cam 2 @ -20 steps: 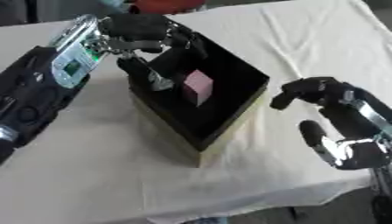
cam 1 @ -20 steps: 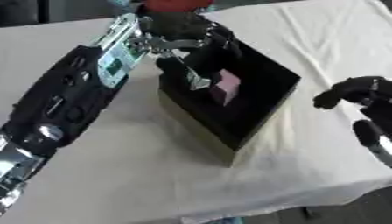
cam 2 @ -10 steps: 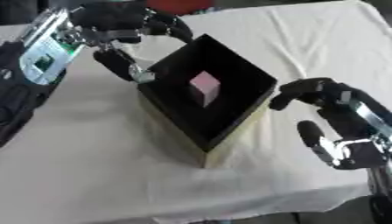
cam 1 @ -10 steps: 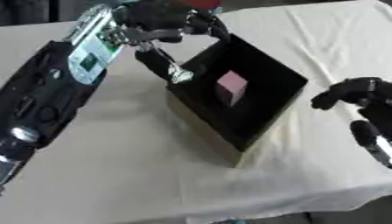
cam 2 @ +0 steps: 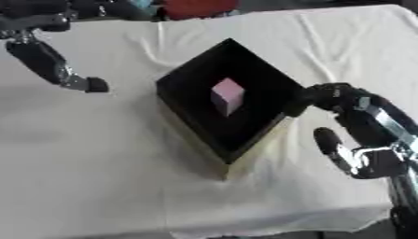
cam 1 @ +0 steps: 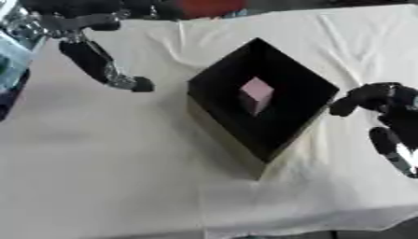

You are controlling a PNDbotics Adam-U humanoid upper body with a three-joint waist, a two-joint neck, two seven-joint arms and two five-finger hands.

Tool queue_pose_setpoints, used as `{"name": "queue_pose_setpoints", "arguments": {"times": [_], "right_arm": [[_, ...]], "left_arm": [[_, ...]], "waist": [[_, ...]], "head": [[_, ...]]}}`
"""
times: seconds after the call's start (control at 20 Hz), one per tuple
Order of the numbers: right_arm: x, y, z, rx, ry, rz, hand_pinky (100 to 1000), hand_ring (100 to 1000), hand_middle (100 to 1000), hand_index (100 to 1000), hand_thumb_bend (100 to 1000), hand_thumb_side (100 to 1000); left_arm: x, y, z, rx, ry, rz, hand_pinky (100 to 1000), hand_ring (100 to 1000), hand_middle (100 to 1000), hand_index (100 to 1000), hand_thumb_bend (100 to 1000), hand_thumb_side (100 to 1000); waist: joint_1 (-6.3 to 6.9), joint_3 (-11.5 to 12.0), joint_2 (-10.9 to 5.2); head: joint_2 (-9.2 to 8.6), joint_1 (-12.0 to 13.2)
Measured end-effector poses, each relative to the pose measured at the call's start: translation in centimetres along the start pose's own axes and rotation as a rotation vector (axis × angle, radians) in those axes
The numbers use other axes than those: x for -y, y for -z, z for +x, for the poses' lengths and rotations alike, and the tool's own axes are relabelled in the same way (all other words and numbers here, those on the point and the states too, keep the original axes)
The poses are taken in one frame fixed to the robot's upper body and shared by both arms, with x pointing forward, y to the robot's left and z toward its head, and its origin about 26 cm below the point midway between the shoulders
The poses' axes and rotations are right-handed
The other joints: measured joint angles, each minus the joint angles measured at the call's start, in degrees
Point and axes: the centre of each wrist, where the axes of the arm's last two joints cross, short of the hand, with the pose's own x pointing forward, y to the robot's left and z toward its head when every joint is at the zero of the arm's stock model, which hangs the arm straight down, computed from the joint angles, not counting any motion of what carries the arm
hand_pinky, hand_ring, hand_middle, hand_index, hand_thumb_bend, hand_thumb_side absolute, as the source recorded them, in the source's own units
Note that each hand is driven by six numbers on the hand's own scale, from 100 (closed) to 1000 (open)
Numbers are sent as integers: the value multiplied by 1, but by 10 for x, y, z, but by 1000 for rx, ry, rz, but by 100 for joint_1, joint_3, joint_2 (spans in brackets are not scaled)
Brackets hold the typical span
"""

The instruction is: Pick up objects on the table and place them in the box.

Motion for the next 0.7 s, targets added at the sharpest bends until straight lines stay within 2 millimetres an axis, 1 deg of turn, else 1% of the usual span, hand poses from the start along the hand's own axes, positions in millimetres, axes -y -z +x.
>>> {"name": "queue_pose_setpoints", "arguments": {"times": [0.05,0.1,0.3,0.5,0.7], "right_arm": [[0,-1,0,-2,0,0,760,706,618,852,100,414],[0,-1,0,-3,0,0,760,706,618,852,100,414],[-1,-2,0,-7,1,0,760,706,617,852,100,414],[-2,-4,-2,-16,7,-1,760,706,617,852,100,414],[-2,-4,-2,-18,5,0,759,706,617,852,100,414]], "left_arm": [[-2,-6,-2,-16,23,-12,819,858,879,1000,758,751],[-5,-11,-4,-33,50,-26,823,873,884,1000,856,774],[-6,-25,-18,-100,136,-92,817,873,876,1000,853,756],[5,-36,-37,-171,149,-135,814,864,871,1000,858,724],[16,-49,-53,-230,128,-155,812,857,867,1000,852,723]], "waist": [[14,13,-9],[27,34,-23],[66,61,-64],[68,80,-68],[52,124,-68]], "head": [[0,-6],[0,-13],[-1,-18],[0,-18],[1,-5]]}}
